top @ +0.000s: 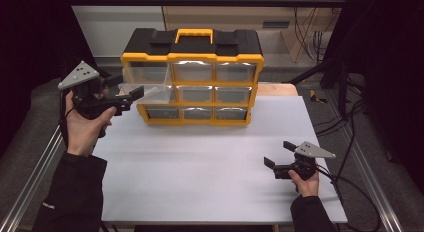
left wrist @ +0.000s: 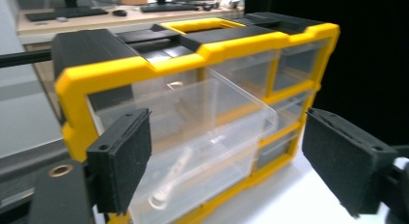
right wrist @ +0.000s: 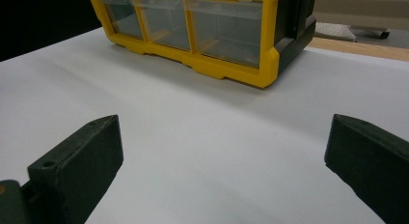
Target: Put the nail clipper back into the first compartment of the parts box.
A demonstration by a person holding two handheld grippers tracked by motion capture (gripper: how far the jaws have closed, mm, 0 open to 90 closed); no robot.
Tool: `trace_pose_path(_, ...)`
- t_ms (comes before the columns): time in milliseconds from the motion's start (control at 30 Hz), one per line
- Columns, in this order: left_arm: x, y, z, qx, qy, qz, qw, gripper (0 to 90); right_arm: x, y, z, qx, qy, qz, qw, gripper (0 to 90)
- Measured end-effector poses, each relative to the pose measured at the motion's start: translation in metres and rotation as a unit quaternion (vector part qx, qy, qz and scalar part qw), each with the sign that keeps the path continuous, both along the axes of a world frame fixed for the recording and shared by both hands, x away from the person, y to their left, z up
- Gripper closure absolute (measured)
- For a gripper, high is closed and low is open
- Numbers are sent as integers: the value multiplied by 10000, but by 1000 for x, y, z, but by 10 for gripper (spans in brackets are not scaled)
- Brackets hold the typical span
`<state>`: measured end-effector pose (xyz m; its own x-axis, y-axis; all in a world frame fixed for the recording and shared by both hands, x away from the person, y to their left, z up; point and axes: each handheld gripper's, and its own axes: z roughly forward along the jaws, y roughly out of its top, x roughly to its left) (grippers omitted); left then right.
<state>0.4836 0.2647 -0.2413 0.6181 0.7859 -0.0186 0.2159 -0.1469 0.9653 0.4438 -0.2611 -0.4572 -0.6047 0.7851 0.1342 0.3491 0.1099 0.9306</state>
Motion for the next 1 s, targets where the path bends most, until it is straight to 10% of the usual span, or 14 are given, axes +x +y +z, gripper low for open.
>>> trace_pose_path(1000,-35,11,-158,-62,486,-264,9984,35,0,0,0,-15,-10,-8,10000,6)
